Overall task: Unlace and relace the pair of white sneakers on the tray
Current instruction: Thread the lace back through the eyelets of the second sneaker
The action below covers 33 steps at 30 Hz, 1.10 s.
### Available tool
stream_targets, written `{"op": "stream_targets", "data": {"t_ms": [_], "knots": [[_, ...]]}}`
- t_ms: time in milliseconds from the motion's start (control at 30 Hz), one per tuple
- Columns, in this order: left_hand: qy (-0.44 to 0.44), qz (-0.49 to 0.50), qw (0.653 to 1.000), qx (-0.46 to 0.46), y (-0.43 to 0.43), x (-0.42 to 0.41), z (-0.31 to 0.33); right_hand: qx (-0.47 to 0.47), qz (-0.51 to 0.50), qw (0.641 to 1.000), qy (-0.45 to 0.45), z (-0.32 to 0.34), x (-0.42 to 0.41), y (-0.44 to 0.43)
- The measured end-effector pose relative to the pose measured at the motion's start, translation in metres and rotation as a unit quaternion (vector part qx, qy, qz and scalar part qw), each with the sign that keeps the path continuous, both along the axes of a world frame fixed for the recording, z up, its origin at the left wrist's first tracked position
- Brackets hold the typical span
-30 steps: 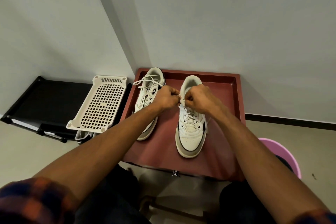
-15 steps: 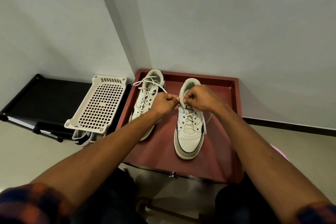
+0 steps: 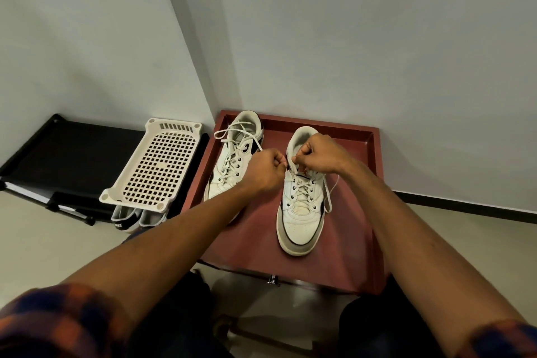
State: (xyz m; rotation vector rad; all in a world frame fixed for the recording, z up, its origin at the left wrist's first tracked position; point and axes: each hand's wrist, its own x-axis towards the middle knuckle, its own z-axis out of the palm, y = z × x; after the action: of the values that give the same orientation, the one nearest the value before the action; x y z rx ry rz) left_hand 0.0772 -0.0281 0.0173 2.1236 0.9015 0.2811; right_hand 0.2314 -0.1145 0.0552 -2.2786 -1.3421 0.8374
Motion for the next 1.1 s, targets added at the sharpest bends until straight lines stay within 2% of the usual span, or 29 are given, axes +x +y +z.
{"op": "stream_targets", "data": {"t_ms": [67, 167, 367, 500, 567, 633, 700, 767, 1033, 1100], "knots": [[0.032, -0.038, 0.996, 0.069, 0.002, -0.003, 0.007, -0.001, -0.033, 0.999, -0.015, -0.003, -0.003, 0.003], [0.069, -0.066, 0.988, 0.124, 0.022, -0.012, 0.017, 0.000, -0.067, 0.998, -0.007, -0.004, -0.003, 0.005], [0.156, 0.034, 0.961, 0.226, 0.098, -0.047, 0.051, 0.001, -0.086, 0.996, 0.032, -0.003, -0.002, 0.007], [0.143, 0.099, 0.951, 0.254, 0.125, -0.052, 0.056, -0.012, -0.112, 0.991, 0.074, -0.002, 0.000, 0.012], [0.111, 0.058, 0.957, 0.262, 0.112, -0.043, 0.052, -0.022, -0.124, 0.990, 0.065, 0.001, 0.002, 0.018], [0.079, -0.038, 0.962, 0.257, 0.091, -0.031, 0.044, -0.029, -0.120, 0.992, 0.040, 0.003, 0.002, 0.028], [0.092, -0.136, 0.953, 0.255, 0.067, -0.021, 0.033, -0.040, -0.109, 0.993, 0.016, 0.005, 0.001, 0.034], [0.123, -0.192, 0.942, 0.248, 0.047, -0.015, 0.022, -0.047, -0.105, 0.993, -0.002, 0.006, -0.002, 0.038], [0.068, -0.255, 0.920, 0.289, 0.047, -0.010, 0.017, -0.051, -0.117, 0.991, -0.040, 0.005, -0.007, 0.036], [0.068, -0.236, 0.926, 0.287, 0.062, -0.019, 0.029, -0.045, -0.117, 0.991, -0.045, 0.003, -0.007, 0.033]]}}
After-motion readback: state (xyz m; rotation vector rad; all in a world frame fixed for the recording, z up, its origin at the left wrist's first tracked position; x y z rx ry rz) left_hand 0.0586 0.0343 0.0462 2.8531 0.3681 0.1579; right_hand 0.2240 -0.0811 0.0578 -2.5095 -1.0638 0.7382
